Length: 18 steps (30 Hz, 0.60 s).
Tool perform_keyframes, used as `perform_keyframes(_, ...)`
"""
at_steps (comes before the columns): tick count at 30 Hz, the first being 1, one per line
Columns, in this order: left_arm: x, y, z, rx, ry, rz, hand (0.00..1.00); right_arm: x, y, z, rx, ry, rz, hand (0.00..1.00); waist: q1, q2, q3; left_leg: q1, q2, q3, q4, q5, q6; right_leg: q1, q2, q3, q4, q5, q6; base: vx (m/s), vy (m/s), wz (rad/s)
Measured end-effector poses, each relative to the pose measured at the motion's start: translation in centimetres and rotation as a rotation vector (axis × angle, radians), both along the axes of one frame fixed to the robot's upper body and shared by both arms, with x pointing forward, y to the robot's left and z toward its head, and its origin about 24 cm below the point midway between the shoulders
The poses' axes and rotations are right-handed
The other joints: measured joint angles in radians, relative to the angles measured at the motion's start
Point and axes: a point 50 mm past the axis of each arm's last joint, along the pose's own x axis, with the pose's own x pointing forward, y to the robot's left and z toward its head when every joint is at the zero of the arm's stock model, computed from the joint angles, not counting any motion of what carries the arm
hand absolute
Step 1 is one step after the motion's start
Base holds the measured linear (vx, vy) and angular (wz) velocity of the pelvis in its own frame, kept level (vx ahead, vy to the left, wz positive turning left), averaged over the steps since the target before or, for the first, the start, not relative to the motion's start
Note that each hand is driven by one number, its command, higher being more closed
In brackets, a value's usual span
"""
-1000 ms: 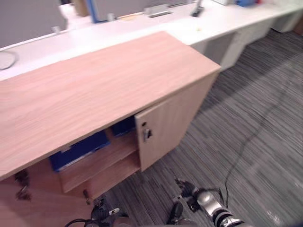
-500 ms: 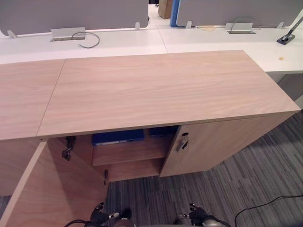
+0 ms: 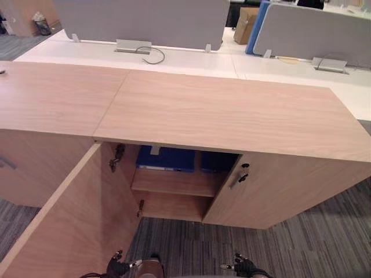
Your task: Walk over to the cabinet, pick up the folder, carry it to the office cabinet, place the folder inside the office cabinet, then close the office cabinet door
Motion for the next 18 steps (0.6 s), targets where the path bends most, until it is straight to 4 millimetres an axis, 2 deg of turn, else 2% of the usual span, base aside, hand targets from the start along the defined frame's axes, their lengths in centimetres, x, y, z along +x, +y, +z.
perform_keyframes(3, -0.4, 0.0, -0.1, -0.009, 0.010, 0.021, 0.00, -0.1, -0.2, 0.0, 0.011, -0.007, -0.056, 0.00, -0.005, 0.002, 0.001, 0.029, -0.050, 0.033, -0.138, 0.039, 0.036, -0.025, -0.026, 0.006, -0.010, -0.002, 0.004, -0.04, 0.109, 0.29)
perform_keyframes(5, -0.5, -0.2, -0.2, -0.019, 0.013, 0.036, 0.00, 0.1, -0.4, 0.1, 0.012, -0.018, -0.074, 0.00, -0.017, 0.002, -0.002, 0.095, -0.104, 0.036, -0.316, 0.104, 0.033, -0.026, -0.056, 0.018, -0.021, -0.002, 0.005, 0.02, 0.107, 0.56)
perform_keyframes(7, -0.8, -0.2, -0.3, -0.025, 0.020, 0.046, 0.00, 0.2, -0.2, 0.1, 0.016, -0.021, -0.071, 0.00, -0.024, 0.005, -0.005, 0.136, -0.124, 0.028, -0.418, 0.168, 0.030, -0.019, -0.057, 0.020, -0.023, -0.002, 0.005, 0.05, 0.068, 0.55)
perform_keyframes(9, -1.3, 0.1, -0.4, -0.026, 0.036, 0.065, 0.00, 0.2, 0.2, 0.1, 0.025, -0.021, -0.068, 0.00, -0.025, -0.007, -0.003, 0.140, -0.139, 0.020, -0.417, 0.184, 0.030, 0.002, -0.064, 0.020, -0.030, -0.001, 0.005, 0.09, 0.053, 0.47)
perform_keyframes(11, -1.4, 0.1, -0.4, -0.026, 0.038, 0.066, 0.00, 0.4, 0.4, 0.1, 0.029, -0.024, -0.063, 0.00, -0.024, -0.008, -0.007, 0.143, -0.153, 0.019, -0.417, 0.183, 0.031, 0.009, -0.075, 0.018, -0.035, 0.002, 0.003, 0.11, 0.030, 0.14)
perform_keyframes(13, -1.4, 0.1, -0.5, -0.028, 0.043, 0.061, 0.00, 0.6, 0.4, 0.1, 0.030, -0.027, -0.059, 0.00, -0.027, -0.008, -0.007, 0.149, -0.164, 0.019, -0.417, 0.184, 0.036, 0.023, -0.082, 0.015, -0.046, 0.013, 0.020, 0.10, -0.001, 0.03)
perform_keyframes(15, -1.5, 0.1, -0.5, -0.029, 0.050, 0.060, 0.00, 0.5, 0.5, 0.1, 0.031, -0.025, -0.059, 0.00, -0.027, -0.008, -0.006, 0.169, -0.175, 0.012, -0.417, 0.175, 0.041, 0.049, -0.088, 0.006, -0.052, 0.013, 0.021, 0.07, -0.016, 0.09)
perform_keyframes(18, -1.3, -0.1, -0.5, -0.031, 0.048, 0.040, 0.00, 0.5, 0.4, 0.1, 0.021, -0.024, -0.037, 0.00, -0.042, 0.000, -0.007, 0.182, -0.189, -0.051, -0.418, 0.162, 0.040, 0.068, -0.105, -0.049, 0.009, -0.003, 0.045, 0.07, -0.030, 0.49)
